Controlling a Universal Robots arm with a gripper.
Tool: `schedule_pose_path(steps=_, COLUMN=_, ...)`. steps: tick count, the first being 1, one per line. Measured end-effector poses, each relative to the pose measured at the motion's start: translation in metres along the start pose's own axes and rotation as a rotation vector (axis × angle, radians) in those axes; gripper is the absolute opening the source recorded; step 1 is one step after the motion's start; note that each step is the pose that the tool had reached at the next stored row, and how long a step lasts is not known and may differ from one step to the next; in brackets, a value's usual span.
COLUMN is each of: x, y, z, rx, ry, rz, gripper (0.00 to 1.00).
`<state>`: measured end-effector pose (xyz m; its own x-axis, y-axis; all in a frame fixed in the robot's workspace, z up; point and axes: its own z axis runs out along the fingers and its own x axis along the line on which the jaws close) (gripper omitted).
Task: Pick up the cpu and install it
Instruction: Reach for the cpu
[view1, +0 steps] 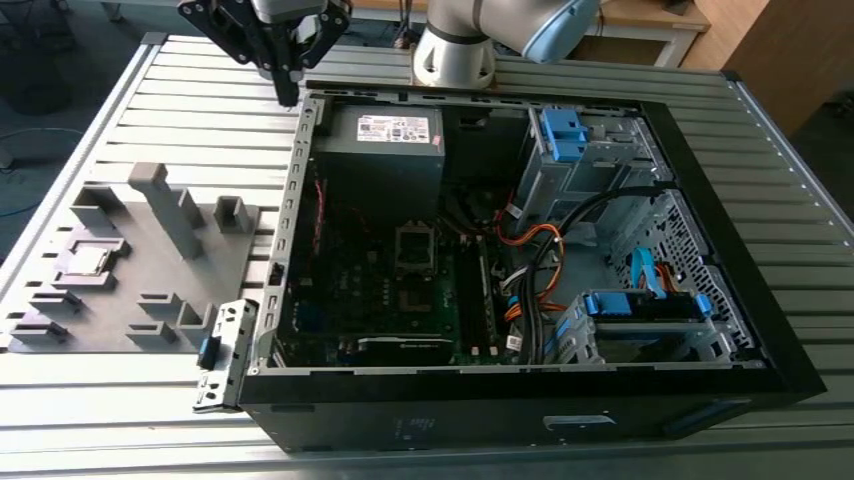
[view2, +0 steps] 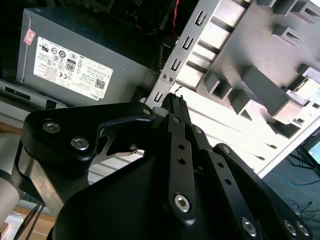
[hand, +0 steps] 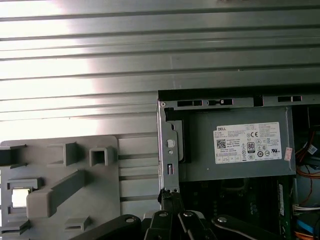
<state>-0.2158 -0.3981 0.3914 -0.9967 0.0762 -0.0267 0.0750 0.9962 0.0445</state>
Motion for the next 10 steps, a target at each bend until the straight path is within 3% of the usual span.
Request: schedule_pose_path(steps=10, x=0.0111, y=0.0011, z=0.0017, rx=0.0006, ry=0.0000, rz=0.000, gripper=0.11)
